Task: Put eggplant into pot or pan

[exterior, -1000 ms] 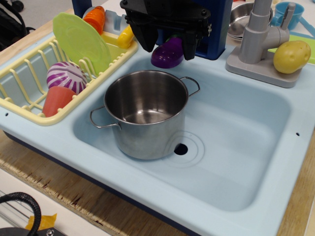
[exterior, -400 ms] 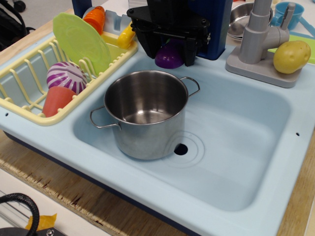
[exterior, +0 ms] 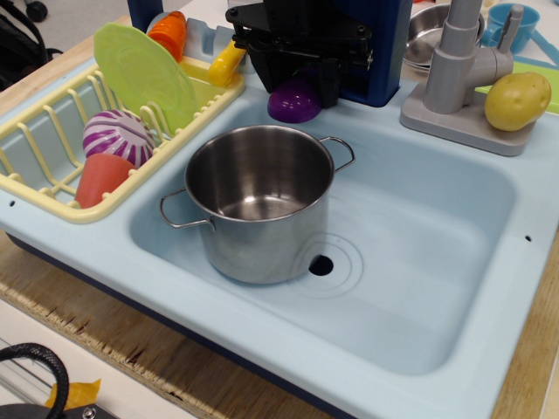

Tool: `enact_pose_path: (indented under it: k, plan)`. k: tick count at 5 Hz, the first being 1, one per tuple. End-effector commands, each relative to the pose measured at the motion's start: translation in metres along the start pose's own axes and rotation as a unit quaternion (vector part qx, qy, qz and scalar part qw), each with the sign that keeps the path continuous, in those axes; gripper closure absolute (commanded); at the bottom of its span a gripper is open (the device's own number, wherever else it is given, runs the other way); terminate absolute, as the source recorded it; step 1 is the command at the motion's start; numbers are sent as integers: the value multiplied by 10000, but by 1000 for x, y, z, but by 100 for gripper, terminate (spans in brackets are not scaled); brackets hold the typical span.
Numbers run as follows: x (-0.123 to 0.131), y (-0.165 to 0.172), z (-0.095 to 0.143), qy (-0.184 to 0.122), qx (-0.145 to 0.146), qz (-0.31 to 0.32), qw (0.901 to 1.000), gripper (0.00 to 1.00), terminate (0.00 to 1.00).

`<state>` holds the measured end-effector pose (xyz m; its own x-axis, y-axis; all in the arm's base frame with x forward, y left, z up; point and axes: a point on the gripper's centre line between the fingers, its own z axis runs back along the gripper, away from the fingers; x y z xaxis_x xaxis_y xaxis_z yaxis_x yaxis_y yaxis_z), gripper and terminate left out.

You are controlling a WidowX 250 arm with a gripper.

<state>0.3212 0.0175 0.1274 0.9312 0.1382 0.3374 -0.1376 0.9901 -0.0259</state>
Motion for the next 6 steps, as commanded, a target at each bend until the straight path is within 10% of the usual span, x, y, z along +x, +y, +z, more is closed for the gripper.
enact_pose_path:
  k: [1,4,6]
  plan:
    - [0,-4,35,-269,98,20,9996,100,0]
    - [-21,1,84,-354,724,456,9957,100,0]
    - [-58,7,72,-174,445,778,9958,100,0]
